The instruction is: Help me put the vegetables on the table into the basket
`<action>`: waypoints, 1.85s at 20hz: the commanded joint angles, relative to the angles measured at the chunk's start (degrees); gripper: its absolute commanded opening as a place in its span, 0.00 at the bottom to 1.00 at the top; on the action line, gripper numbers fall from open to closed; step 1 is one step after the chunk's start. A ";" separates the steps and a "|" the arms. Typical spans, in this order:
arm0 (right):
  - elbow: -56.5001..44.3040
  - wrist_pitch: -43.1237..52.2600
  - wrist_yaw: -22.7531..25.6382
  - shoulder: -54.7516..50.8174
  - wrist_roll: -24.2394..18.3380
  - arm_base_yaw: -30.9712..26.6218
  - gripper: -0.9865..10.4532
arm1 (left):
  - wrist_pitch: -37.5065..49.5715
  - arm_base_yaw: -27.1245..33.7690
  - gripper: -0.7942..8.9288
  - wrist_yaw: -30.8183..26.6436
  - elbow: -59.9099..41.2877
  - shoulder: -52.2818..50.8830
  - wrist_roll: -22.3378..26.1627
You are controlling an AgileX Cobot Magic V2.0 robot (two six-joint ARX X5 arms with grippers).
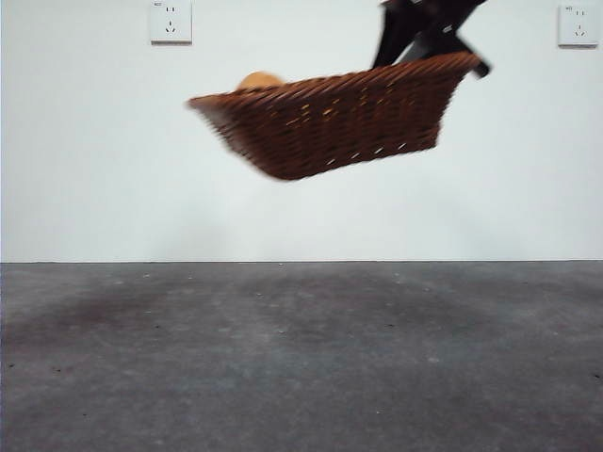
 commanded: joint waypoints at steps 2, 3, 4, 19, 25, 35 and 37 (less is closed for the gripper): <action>0.04 -2.03 -1.66 -3.10 1.31 -7.13 0.08 | -0.13 0.15 0.07 0.87 -0.20 -0.31 2.36; 0.04 -2.80 -2.69 -3.52 0.98 -9.64 0.08 | -0.15 0.15 0.07 0.87 -0.20 -0.31 2.78; 0.04 -3.96 -3.61 -3.65 -0.02 -12.13 0.08 | -0.13 0.13 0.07 1.07 -0.20 -0.26 2.78; -20.57 2.32 -9.90 -3.63 -13.09 -28.74 0.08 | -0.52 0.13 0.07 3.87 -0.20 0.24 2.56; -31.54 16.39 -10.99 -3.34 -11.98 -28.74 0.08 | -0.52 0.13 0.07 3.87 -0.20 1.75 2.54; -31.65 17.31 -9.25 5.18 -12.79 -28.63 0.08 | -0.26 0.13 0.07 3.87 -0.20 3.02 2.54; -31.65 17.33 -7.72 5.42 -13.51 -28.63 0.08 | -0.07 0.13 0.07 3.87 -0.22 3.02 2.54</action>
